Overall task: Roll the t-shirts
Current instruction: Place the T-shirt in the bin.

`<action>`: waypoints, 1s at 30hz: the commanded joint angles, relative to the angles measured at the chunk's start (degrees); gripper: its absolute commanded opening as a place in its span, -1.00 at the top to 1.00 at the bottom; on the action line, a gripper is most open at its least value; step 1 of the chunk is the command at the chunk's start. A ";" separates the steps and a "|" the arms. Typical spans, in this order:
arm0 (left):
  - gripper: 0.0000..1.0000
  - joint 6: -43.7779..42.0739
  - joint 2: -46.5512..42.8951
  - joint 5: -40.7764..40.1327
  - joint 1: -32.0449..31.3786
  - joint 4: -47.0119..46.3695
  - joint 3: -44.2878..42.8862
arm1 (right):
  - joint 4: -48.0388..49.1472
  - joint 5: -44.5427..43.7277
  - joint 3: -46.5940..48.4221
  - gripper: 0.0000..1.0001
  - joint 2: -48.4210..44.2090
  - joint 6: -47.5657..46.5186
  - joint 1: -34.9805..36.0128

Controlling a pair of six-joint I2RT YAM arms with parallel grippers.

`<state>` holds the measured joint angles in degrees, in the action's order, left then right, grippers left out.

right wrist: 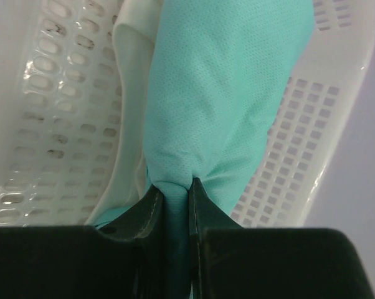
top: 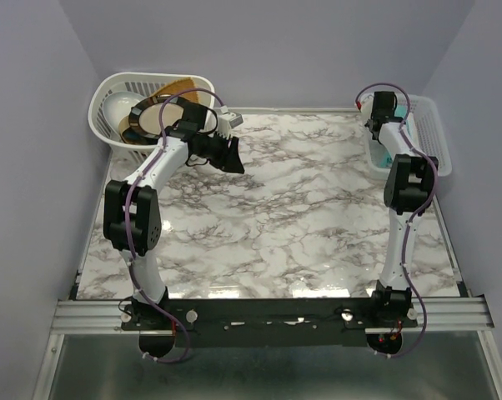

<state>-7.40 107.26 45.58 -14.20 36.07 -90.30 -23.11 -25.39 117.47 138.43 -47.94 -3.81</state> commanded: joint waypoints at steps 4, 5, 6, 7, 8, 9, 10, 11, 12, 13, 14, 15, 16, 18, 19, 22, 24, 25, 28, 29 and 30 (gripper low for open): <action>-0.03 0.37 1.10 -1.37 0.05 -0.57 -1.72 | -10.46 6.75 -0.14 -0.32 2.55 6.19 0.12; -0.03 0.37 1.19 -1.46 -0.04 -0.57 -1.89 | -10.72 7.02 0.12 -0.43 2.46 6.37 0.12; -0.03 0.37 1.11 -1.55 -0.13 -0.57 -2.07 | -10.90 7.54 0.30 -0.46 2.28 6.81 0.12; -0.03 0.28 1.11 -1.46 -0.30 -0.57 -2.16 | -11.60 8.24 0.56 -0.47 1.67 7.33 0.12; -0.03 0.37 1.11 -1.29 -0.39 -0.57 -2.25 | -11.86 8.77 0.65 -0.51 1.32 7.77 0.12; -0.03 0.45 1.19 -1.29 -0.39 -0.65 -2.33 | -12.21 9.56 0.83 -0.55 0.71 8.13 0.12; -0.03 0.37 1.11 -1.20 -0.48 -0.65 -2.33 | -13.18 10.44 1.00 -0.57 0.18 9.35 0.12; -0.03 0.45 1.11 -1.20 -0.57 -0.83 -2.33 | -13.71 11.49 1.18 -0.64 -1.13 9.79 0.12; -0.03 0.63 1.19 -1.02 -0.66 -1.00 -2.42 | -14.06 12.81 1.18 -0.69 -1.93 10.23 0.12; -0.03 0.63 1.02 -1.02 -0.66 -1.09 -2.51 | -15.28 13.95 1.27 -0.71 -2.63 11.54 0.12; -0.03 0.72 1.02 -1.02 -0.83 -1.36 -2.51 | -16.08 15.27 1.53 -0.84 -4.38 12.08 0.12; -0.03 0.81 0.93 -0.85 -0.83 -1.45 -2.77 | -16.43 16.24 1.36 -0.89 -5.27 12.43 0.12; -0.03 0.89 1.02 -0.85 -0.92 -1.53 -2.95 | -17.13 16.94 1.36 -0.91 -6.32 13.39 0.12; -0.03 1.07 1.02 -0.67 -1.10 -1.88 -3.30 | -17.75 17.82 1.36 -1.00 -8.86 14.19 0.12; -0.03 1.33 1.02 -0.32 -1.18 -2.06 -3.30 | -18.02 18.09 0.84 -1.00 -9.75 14.63 0.12; -0.03 2.03 1.19 0.12 -1.54 -2.59 -3.57 | -18.63 19.58 -0.31 -0.99 -13.09 15.51 0.12; -0.03 2.12 1.28 0.30 -1.71 -2.85 -3.57 | -18.55 19.76 -1.01 -0.99 -14.41 15.77 0.12; -0.03 2.13 1.37 0.38 -1.97 -2.94 -3.65 | -18.46 19.76 -1.28 -0.99 -15.37 15.95 0.12; -0.03 2.65 1.63 0.82 -2.41 -3.20 -3.74 | -18.11 18.71 -2.16 -1.00 -15.74 15.95 -0.05; -0.03 2.74 1.72 1.00 -2.50 -3.20 -3.74 | -17.93 18.53 -2.24 -0.99 -15.74 16.13 -0.14; -0.03 2.91 1.72 1.09 -2.50 -3.20 -3.83 | -17.84 18.44 -1.90 -0.99 -15.47 16.30 -0.40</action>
<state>-5.67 107.92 45.23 -15.94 33.74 -92.47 -39.53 -7.81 116.97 123.07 -33.45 -3.81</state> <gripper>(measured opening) 0.514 0.995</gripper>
